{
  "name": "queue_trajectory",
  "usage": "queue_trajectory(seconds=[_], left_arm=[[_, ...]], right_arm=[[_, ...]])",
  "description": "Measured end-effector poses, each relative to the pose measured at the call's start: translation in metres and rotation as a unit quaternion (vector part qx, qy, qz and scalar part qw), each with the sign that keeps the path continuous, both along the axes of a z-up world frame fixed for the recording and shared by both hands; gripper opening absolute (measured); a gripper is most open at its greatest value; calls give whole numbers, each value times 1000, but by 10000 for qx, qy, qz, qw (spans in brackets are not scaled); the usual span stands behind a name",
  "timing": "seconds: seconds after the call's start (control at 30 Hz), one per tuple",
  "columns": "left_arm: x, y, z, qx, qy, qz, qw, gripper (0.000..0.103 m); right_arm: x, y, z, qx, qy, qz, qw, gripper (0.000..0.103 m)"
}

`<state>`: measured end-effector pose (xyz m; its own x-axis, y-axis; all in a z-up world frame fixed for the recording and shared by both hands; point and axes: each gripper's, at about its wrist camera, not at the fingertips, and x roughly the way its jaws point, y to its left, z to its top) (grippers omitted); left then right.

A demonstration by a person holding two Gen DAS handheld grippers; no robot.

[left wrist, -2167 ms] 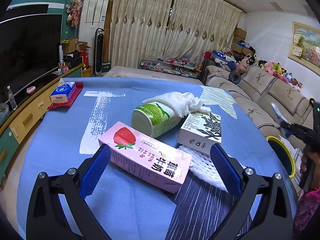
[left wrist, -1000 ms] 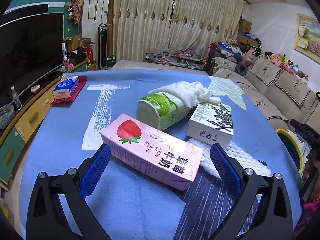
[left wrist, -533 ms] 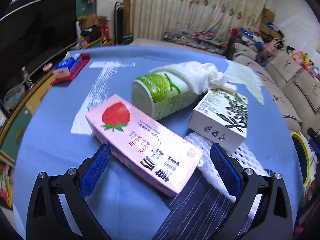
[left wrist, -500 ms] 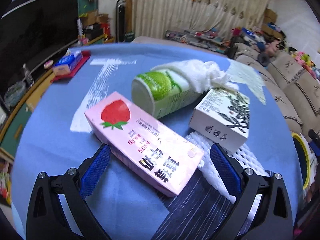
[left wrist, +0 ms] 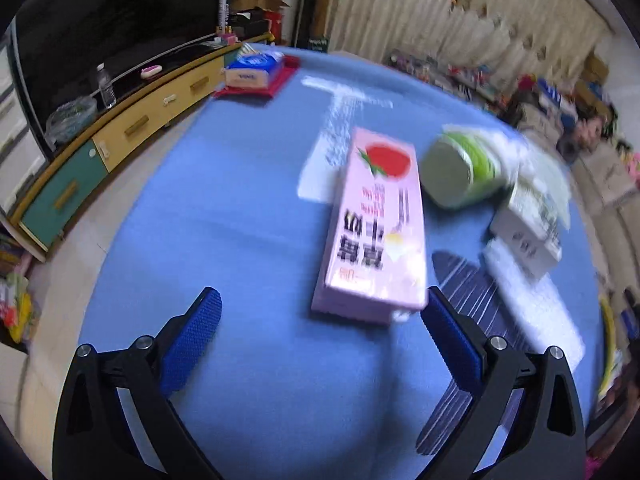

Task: Collect trash
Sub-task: 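Grasp the pink strawberry milk carton with the left gripper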

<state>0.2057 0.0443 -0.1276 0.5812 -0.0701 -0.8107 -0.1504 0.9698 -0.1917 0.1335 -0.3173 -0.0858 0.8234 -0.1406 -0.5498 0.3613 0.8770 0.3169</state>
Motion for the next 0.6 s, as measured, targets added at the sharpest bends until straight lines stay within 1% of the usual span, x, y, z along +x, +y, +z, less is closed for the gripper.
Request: queue_trajectory(seconds=[0.07, 0.13, 0.27, 0.33, 0.43, 0.6], left_arm=[[7, -2, 5, -39, -71, -25, 10000, 98], [17, -9, 8, 16, -98, -171, 9998, 98], [44, -21, 9, 448, -41, -275, 9986, 98], [57, -23, 7, 528, 82, -277, 9982, 98], [69, -23, -1, 511, 275, -303, 9979, 90], [76, -27, -11, 654, 419, -350, 9964, 74]], right_arm=[[1, 1, -1, -33, 11, -7, 10000, 70], [2, 2, -1, -53, 26, -14, 10000, 70], [4, 3, -3, -39, 63, 7, 10000, 70], [5, 4, -4, -27, 59, 19, 10000, 70], [5, 4, -4, -17, 58, 23, 10000, 70], [6, 2, -5, 34, 82, 41, 10000, 70]])
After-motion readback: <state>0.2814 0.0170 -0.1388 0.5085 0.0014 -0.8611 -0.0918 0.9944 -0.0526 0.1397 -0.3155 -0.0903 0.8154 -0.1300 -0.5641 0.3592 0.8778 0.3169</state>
